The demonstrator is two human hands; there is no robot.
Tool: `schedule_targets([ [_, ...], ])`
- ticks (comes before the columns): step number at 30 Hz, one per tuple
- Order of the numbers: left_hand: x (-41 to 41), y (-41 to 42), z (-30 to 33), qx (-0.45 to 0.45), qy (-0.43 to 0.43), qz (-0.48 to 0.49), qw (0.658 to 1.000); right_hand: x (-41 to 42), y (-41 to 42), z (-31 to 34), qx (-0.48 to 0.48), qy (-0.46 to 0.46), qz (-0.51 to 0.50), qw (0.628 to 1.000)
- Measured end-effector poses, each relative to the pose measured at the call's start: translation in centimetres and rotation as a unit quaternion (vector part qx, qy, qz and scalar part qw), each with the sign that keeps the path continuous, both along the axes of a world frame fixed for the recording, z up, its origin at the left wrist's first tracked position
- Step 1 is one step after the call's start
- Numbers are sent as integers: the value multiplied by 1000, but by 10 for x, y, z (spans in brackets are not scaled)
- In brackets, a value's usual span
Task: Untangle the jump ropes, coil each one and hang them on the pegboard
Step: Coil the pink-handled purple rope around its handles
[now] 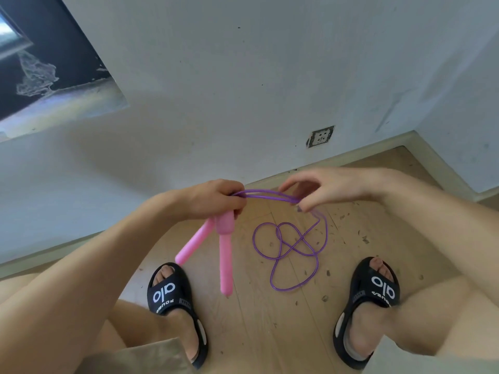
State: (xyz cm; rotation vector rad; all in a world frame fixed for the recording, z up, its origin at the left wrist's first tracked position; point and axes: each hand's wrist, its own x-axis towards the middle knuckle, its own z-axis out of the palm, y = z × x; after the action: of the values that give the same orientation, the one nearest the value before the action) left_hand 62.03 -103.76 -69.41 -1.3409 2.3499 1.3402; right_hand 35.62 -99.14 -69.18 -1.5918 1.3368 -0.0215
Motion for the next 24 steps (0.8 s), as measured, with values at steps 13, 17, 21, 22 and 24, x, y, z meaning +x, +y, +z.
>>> schedule_targets([
  [13, -10, 17, 2, 32, 72, -13, 997, 56, 10, -6, -132, -142, -183, 964],
  [17, -9, 16, 0, 25, 123, -5, 992, 52, 5, -2, -130, -183, -223, 949],
  [21, -11, 19, -6, 10, 126, 0, 992, 49, 2, -4, -109, -178, -210, 955],
  [22, -12, 18, -6, -6, 123, 7, 992, 46, 1, -3, -109, -168, -210, 957],
  [24, -14, 17, -5, -44, 103, 14, 994, 41, -2, 0, -125, -129, -190, 965],
])
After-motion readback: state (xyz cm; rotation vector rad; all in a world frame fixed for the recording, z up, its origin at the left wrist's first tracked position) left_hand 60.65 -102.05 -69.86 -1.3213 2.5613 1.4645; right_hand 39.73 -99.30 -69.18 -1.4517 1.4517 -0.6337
